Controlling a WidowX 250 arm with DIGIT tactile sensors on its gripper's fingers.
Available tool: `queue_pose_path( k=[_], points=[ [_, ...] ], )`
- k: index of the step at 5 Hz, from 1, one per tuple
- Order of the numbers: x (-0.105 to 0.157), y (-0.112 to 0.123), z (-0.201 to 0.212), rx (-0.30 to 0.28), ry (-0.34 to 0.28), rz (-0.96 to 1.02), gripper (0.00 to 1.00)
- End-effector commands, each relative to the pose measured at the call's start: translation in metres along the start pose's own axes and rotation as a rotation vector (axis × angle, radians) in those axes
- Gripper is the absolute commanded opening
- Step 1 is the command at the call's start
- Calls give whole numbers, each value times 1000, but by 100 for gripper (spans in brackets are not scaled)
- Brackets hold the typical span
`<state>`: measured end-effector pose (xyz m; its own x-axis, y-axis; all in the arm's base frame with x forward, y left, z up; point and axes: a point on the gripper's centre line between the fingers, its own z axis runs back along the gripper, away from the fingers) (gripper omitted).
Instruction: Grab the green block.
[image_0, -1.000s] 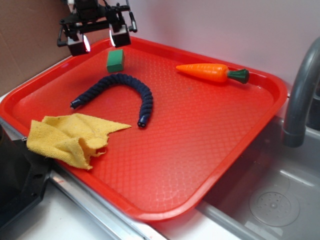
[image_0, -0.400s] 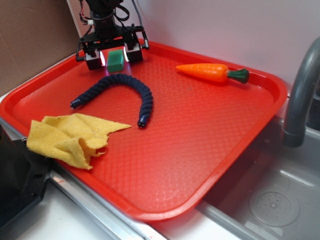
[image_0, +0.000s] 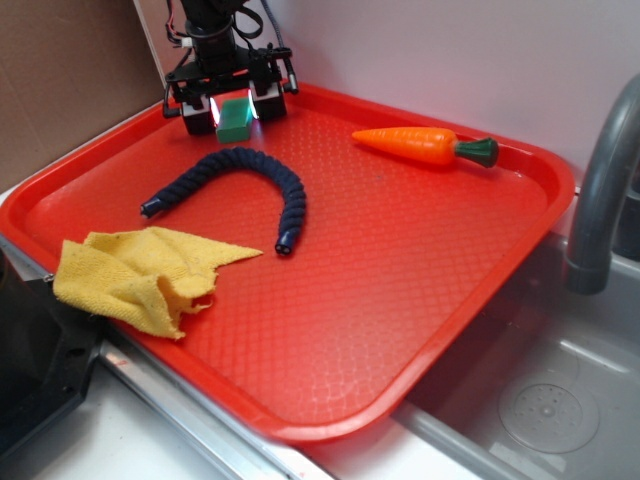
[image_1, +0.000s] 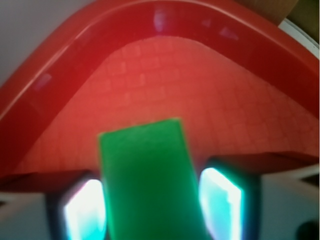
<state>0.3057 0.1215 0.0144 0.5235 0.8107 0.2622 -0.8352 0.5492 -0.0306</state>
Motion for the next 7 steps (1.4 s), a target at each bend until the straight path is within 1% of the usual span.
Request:
queue_pose_path(
  k=[1, 2, 3, 4, 5, 6, 7],
  points=[
    [9, 1, 20, 50, 19, -81, 0],
    [5, -6, 45, 57, 45, -180, 0],
    [-9, -14, 86, -9, 99, -312, 0],
    [-37, -17, 131, -76, 146, -439, 0],
    [-66, -13, 169, -140, 200, -557, 0],
    [-91, 9, 200, -200, 259, -652, 0],
    [-109, 29, 215, -224, 250, -709, 0]
  ],
)
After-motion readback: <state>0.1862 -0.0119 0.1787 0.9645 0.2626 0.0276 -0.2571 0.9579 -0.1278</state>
